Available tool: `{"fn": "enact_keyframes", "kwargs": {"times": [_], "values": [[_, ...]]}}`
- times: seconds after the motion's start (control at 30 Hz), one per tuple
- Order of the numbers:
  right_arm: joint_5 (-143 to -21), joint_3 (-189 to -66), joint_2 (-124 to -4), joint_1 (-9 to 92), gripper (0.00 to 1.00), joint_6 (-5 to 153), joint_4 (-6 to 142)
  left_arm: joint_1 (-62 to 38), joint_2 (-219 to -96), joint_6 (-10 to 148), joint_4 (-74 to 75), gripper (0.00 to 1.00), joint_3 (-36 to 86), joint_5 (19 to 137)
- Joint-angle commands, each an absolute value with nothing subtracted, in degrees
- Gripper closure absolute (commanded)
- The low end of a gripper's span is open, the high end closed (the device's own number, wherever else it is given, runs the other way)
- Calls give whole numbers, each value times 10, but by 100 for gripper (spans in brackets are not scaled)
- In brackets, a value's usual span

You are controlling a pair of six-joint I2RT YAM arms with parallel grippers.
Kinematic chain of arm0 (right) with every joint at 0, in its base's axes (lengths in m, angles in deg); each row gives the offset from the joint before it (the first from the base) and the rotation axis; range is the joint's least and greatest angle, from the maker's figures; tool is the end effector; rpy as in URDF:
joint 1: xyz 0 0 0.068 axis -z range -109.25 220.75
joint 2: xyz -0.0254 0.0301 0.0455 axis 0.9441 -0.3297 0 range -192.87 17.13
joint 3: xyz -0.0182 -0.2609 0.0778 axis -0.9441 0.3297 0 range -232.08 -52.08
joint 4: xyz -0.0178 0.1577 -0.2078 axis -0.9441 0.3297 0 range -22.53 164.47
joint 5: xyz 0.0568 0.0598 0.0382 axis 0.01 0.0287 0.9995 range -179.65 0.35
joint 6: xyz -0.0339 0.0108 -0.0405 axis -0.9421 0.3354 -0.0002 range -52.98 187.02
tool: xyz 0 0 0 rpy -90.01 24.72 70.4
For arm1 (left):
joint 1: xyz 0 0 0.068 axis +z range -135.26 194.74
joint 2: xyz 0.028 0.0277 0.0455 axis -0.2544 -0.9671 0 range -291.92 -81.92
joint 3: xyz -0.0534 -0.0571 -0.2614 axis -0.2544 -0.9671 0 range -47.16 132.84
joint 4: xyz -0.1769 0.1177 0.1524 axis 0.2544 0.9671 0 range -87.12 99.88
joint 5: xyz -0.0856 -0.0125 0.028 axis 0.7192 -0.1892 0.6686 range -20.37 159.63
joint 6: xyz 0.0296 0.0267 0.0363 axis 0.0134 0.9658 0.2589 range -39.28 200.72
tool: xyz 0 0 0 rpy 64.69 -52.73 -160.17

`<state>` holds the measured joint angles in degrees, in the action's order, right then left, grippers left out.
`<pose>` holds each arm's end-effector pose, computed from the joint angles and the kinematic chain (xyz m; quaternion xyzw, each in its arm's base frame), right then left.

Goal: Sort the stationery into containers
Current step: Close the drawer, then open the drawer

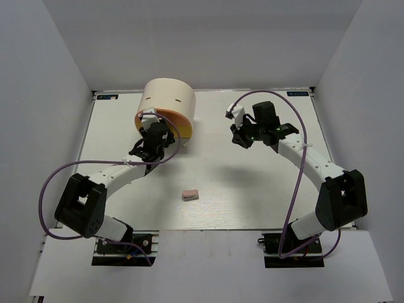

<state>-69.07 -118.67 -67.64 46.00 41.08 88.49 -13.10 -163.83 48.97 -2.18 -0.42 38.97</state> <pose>0.2951 0.1497 0.2891 -0.4497 0.7704 0.1570 0.4237 0.2811 -0.1279 0.2303 -0.1604 0.8307 -0.0404 0.5316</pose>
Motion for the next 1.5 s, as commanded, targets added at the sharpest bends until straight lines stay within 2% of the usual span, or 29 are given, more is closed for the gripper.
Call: {"fn": "enact_keyframes", "kwargs": {"times": [0.0,0.2,0.53,0.67,0.7,0.9,0.97,1.1,1.27,1.47], "values": [[-681,-1183,-657,463,87,410,878,-125,-1638,483,-47,37,18,385],[-682,-1183,-657,464,87,407,878,-125,-1638,478,-47,37,23,391],[-680,-1173,-657,465,85,401,874,-131,-1448,460,-30,34,-126,481],[-675,-1172,-665,465,85,407,871,-126,-1424,473,-36,23,-183,480],[-672,-1172,-665,466,85,407,869,-126,-1424,482,-48,17,-205,475],[-673,-1169,-663,466,84,407,870,-126,-1454,584,-219,14,-281,506],[-674,-1164,-662,466,84,407,866,-126,-1476,618,-225,13,-275,512],[-674,-1149,-650,466,84,412,857,-126,-1527,645,-220,13,-238,527],[-674,-1133,-643,471,84,414,850,-126,-1554,618,-220,27,-222,515],[-666,-1114,-630,480,84,419,840,-115,-1516,463,-209,23,-231,556]]}}
